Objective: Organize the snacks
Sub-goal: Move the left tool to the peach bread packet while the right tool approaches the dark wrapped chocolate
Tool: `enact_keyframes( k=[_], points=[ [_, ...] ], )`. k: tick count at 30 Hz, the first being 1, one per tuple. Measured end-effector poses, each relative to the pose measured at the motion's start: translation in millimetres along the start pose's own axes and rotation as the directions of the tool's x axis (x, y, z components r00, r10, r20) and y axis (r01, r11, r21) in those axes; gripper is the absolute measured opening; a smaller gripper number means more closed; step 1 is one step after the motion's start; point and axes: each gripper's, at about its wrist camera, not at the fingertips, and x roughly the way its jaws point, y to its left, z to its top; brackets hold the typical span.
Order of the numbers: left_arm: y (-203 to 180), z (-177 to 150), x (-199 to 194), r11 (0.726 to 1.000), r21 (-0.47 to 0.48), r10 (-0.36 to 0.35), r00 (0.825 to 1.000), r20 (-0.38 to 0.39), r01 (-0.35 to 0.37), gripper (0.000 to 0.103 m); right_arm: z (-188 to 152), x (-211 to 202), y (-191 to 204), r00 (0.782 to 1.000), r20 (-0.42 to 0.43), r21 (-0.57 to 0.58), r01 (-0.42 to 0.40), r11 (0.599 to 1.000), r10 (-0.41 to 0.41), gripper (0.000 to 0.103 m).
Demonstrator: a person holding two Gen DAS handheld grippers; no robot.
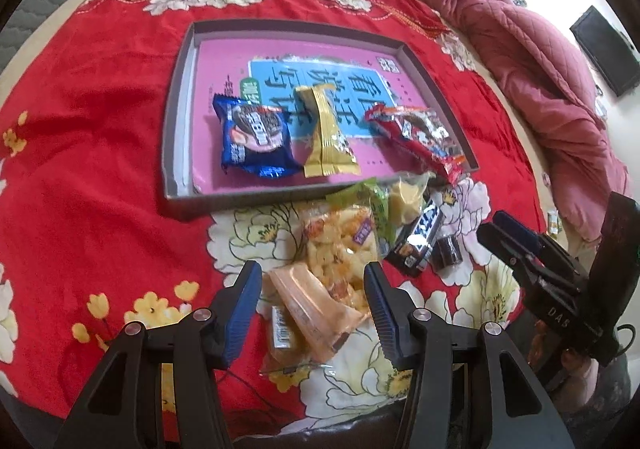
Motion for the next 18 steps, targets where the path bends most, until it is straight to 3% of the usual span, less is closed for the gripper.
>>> enact_keyframes(
  k=[13, 18],
  points=[
    [-6.4, -10.6, 18.6, 1.0, 0.025, 0.002, 0.998, -0.058, 0.0, 0.055, -18.4, 26.0, 9.7, 0.991, -0.13, -0.037, 0.019, 0.999, -0.024, 0.054],
    [-3.7, -12.1, 24.0, 0.999, 0.033, 0.044, 0.997, -0.07, -0.041, 0.055, -22.5, 32.8, 8.2, 0.987, -0.155, -0.036, 0.026, 0.999, -0.031, 0.054]
  ],
)
